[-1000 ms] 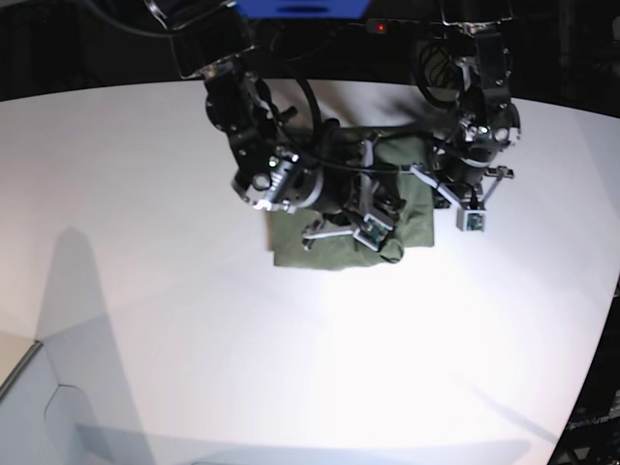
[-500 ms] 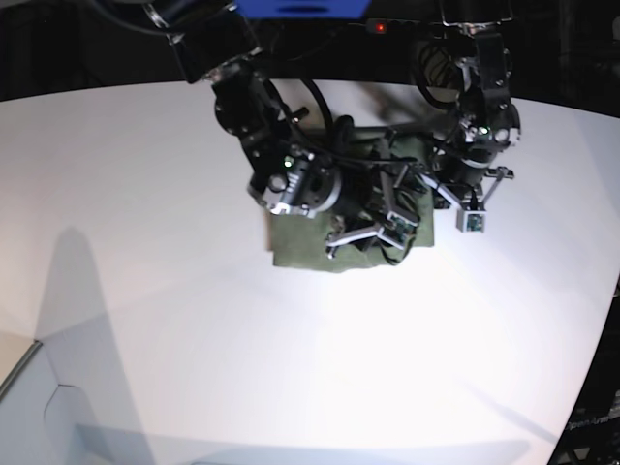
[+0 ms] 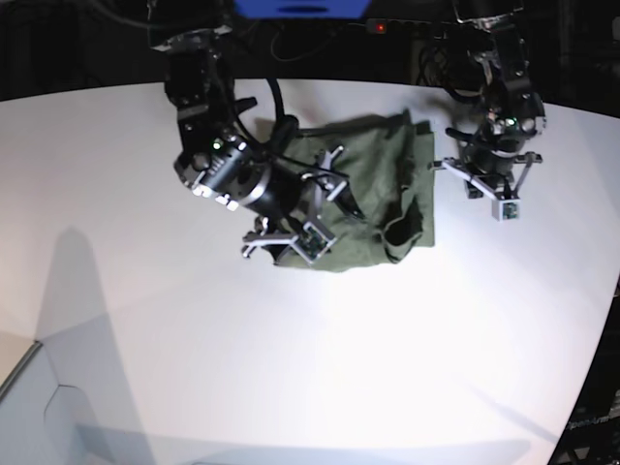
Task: Layout the t-shirt on the table in an organized manner, then fold the t-shirt properly
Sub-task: 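Press the folded bundle flat with the right gripper while the left gripper lifts away, then grasp the bundle's opposite edges with both grippers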
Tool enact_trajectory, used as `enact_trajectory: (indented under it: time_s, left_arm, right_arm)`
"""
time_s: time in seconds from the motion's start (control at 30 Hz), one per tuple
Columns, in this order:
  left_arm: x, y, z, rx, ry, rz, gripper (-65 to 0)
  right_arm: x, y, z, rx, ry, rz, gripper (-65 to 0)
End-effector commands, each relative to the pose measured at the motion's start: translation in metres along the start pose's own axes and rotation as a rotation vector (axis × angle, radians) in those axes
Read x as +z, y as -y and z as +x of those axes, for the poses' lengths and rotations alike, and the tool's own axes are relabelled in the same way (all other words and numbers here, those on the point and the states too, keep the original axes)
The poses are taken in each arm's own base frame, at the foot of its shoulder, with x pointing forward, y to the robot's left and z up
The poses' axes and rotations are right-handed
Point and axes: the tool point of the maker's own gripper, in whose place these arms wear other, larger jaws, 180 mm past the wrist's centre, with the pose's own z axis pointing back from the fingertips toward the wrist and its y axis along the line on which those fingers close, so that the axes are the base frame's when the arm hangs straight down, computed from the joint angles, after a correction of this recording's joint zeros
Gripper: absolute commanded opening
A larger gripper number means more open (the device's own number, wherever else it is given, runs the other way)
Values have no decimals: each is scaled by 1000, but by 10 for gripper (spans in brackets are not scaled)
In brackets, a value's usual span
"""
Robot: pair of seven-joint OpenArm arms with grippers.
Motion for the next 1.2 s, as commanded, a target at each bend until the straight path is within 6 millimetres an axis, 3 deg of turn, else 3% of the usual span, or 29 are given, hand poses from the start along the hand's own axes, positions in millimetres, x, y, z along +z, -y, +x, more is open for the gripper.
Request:
enact_trajectory:
  time_s: [0.0,0.13,0.3,0.37,0.57,0.77,0.97,1.1,1.17]
  left_arm:
    - [4,-8,12,-4,30,25,-649]
    - [8,-22,16,16,46,58,-649]
    - [7,-19,10,18,31,50,-649]
    - [11,-19,1,15,15,53,-649]
    - [24,-27,-4,-7,20,74,-649]
    - [38,-37,-10,-45,14,95,-649]
    - [51,-40,-11,-71,21,105,-649]
    - [57,-39,-9,-80,31,107,-649]
    - [58,-40,-8,-83,34,108,-649]
  right_arm:
    - [0,-3,23,-4,84,11,-318]
    - [-18,-17,17,-14,55,68,-331]
    - [-46,-27,19,11,18,140,-333]
    - [-53,-25,19,19,5,150,-333]
    - [-72,-17,11,21,-37,175,-330]
    - [-94,-53,10,74,-19,296,-329]
    - [-104,-80,37,166,82,385,-328]
    - [-102,-75,63,170,181,379,-328]
    - [-98,-59,81,154,233,318,-328]
